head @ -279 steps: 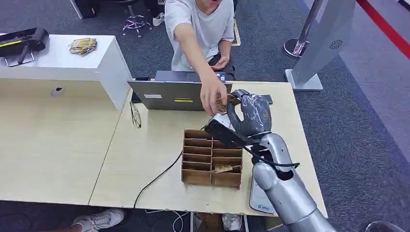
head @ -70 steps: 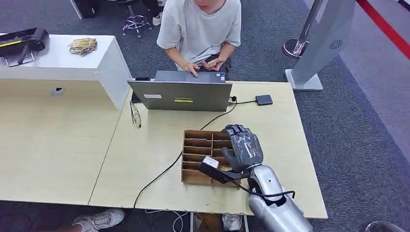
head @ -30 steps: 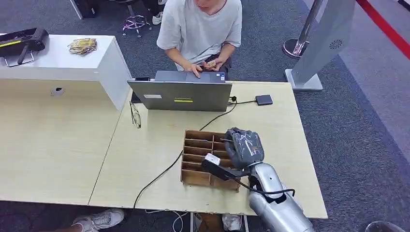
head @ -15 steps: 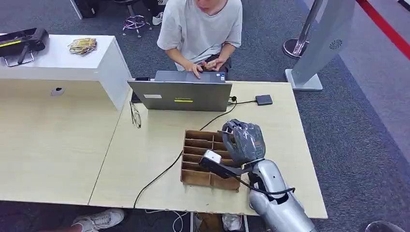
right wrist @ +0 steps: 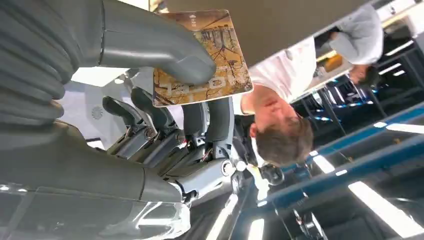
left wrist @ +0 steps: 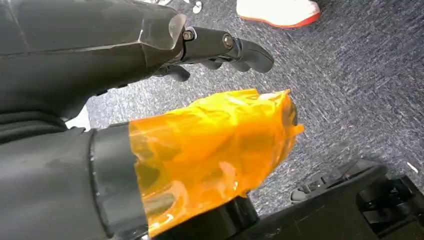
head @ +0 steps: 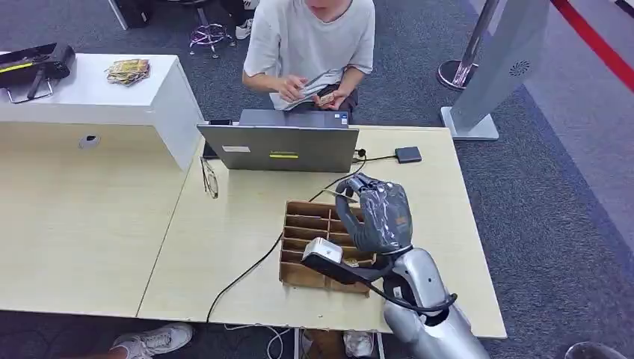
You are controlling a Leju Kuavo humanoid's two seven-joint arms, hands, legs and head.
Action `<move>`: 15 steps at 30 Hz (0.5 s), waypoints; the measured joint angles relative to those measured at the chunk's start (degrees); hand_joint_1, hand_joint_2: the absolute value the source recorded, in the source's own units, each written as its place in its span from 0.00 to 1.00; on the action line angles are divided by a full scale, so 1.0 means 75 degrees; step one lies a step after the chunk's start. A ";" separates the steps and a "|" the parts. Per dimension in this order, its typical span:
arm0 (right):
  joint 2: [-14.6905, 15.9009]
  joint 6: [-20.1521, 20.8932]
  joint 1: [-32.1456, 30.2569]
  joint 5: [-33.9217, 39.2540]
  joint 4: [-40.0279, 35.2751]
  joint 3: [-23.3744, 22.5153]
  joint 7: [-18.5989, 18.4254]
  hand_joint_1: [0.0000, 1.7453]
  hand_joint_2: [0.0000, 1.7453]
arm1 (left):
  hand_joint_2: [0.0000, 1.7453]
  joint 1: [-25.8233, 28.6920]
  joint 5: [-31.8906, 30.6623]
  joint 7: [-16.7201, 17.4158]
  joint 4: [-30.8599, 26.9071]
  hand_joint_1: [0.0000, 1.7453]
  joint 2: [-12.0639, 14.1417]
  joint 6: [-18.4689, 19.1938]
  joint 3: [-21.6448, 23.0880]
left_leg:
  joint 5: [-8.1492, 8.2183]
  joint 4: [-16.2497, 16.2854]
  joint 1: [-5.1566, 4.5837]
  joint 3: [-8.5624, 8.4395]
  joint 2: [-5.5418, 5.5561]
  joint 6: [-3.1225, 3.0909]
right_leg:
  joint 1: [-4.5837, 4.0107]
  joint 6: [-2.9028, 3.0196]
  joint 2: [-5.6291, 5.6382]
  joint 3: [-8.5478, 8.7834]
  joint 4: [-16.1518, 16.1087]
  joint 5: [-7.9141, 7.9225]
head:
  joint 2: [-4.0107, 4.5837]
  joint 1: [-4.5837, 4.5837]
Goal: Pass the card to the sensor for recognition and then transmit it.
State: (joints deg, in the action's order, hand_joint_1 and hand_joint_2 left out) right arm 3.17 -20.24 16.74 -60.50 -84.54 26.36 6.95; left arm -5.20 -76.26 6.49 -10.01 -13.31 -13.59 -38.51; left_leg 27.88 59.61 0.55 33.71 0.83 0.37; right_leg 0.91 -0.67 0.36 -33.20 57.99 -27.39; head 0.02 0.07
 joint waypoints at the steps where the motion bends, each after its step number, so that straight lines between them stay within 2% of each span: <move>1: 0.0003 0.0000 -0.0008 0.0000 -0.0056 0.0015 0.0003 0.97 1.00 | 0.00 0.0000 0.0000 -0.0003 0.0000 0.00 0.0000 -0.0003 0.0000 | 0.0000 0.0000 0.0000 0.0000 0.0000 0.0000 | 0.0000 0.0000 0.0000 0.0000 0.0000 0.0000 | 0.0000 0.0000; 4: 0.0006 0.0000 -0.0015 0.0003 -0.0152 0.0053 0.0000 0.94 1.00 | 0.00 0.0000 -0.0015 -0.0003 0.0000 0.00 0.0000 -0.0006 0.0000 | 0.0000 0.0000 0.0000 0.0000 0.0000 0.0000 | 0.0000 0.0000 0.0000 0.0001 0.0000 0.0000 | 0.0000 0.0000; 7: 0.0006 0.0006 -0.0002 0.0047 -0.0158 0.0091 0.0000 0.98 1.00 | 0.00 -0.0002 -0.0050 -0.0003 0.0000 0.00 0.0000 -0.0003 0.0000 | 0.0000 0.0000 0.0000 0.0001 0.0000 0.0000 | 0.0000 0.0000 0.0000 0.0002 0.0001 0.0000 | 0.0000 0.0000; 15: -0.0058 0.0064 0.0348 0.0152 -0.0026 0.0155 -0.0102 0.97 1.00 | 0.00 -0.0011 -0.0163 0.0006 0.0000 0.00 -0.0003 0.0052 0.0003 | -0.0001 0.0000 0.0000 0.0000 0.0001 0.0000 | 0.0000 0.0000 -0.0001 0.0002 0.0002 0.0001 | 0.0000 0.0000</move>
State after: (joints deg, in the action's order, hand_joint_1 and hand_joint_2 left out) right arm 2.73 -19.76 19.35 -59.36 -84.74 27.52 6.18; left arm -5.28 -77.48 6.54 -10.01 -13.33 -13.20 -38.49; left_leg 27.88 59.61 0.55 33.71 0.84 0.38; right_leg 0.91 -0.66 0.35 -33.19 58.01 -27.39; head 0.02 0.07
